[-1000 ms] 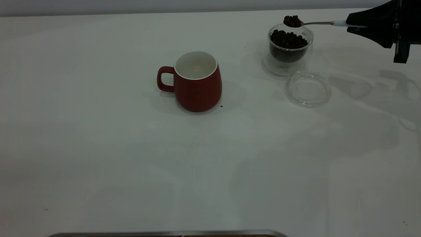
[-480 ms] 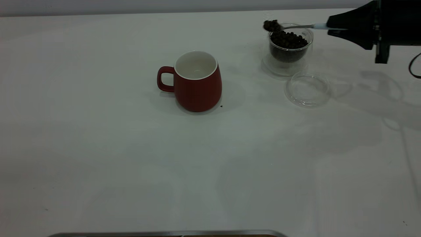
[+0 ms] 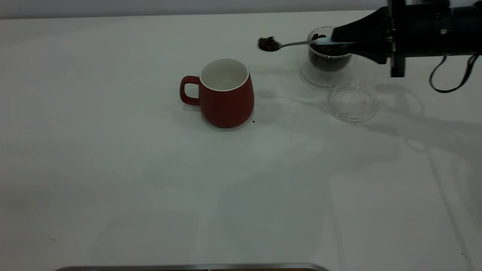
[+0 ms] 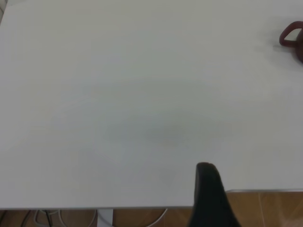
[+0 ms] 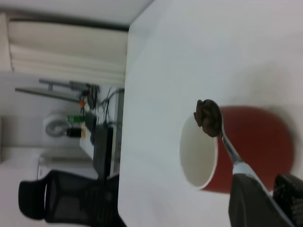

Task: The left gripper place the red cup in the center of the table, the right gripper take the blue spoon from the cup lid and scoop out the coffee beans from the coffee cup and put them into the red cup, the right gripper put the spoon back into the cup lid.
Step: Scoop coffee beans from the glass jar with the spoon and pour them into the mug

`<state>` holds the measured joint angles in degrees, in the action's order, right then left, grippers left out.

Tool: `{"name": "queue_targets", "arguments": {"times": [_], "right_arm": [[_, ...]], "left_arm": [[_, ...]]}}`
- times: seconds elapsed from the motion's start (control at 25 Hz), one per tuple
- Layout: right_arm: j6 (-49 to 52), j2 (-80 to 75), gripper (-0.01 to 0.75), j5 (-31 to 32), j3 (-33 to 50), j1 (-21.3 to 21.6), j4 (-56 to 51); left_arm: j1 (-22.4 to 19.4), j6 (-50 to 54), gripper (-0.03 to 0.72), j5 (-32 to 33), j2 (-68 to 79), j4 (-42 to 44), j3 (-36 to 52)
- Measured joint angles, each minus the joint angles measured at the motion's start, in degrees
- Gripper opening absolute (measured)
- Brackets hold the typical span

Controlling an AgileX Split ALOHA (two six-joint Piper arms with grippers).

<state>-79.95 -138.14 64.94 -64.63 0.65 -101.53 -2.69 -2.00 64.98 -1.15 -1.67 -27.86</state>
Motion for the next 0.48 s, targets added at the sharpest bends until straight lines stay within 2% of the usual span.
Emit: {"name": "queue_targets", "arguments": {"times": [0.48], "right_arm": [[-0.11,0.00,0.106,0.02,0.00,-6.97,0.00]], "left_arm": [[0.00,0.00,0.533,0.00,0.00,0.00,0.00]]}}
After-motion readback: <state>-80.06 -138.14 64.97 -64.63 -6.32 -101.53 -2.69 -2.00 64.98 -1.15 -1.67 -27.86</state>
